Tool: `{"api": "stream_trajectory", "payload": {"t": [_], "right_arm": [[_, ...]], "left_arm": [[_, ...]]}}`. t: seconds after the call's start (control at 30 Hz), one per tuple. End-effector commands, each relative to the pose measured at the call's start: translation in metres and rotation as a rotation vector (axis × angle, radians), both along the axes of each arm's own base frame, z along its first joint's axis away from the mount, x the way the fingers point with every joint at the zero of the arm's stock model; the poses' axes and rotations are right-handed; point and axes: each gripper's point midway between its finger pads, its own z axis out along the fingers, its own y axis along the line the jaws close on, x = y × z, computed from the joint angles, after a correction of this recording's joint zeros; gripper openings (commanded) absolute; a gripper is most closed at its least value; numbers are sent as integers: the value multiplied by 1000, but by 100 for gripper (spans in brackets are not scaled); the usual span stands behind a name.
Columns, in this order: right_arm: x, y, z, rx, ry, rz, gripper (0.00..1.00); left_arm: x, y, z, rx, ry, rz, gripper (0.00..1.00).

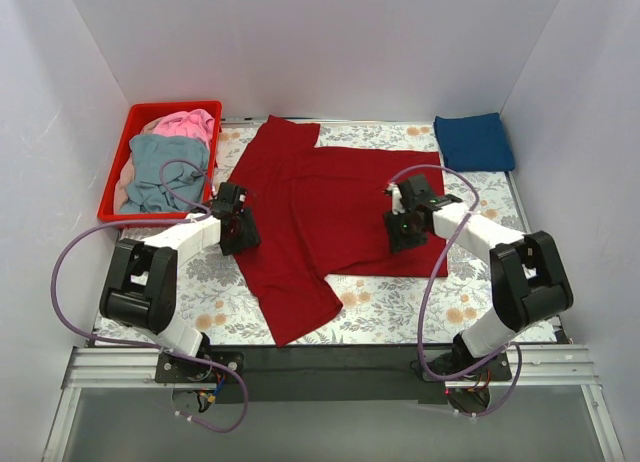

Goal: Fold and stack the t-shirts
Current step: Flatten the tshirt out

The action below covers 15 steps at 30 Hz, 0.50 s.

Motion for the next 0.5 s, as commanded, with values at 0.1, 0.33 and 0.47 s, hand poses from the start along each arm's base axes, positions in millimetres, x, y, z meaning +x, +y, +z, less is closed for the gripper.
{"api": "stream_trajectory", "payload": {"t": [0.1, 0.33, 0.47], "right_arm": [[19, -45, -16, 148, -56, -322, 50], [43, -85, -38, 159, -69, -518, 50], [67, -102, -40, 155, -89, -557, 50]], "left_arm": [[-11, 38, -16, 77, 49, 101, 50], [-7, 55, -24, 37, 81, 181, 49], [-5, 53, -20, 25, 65, 172, 51]]}}
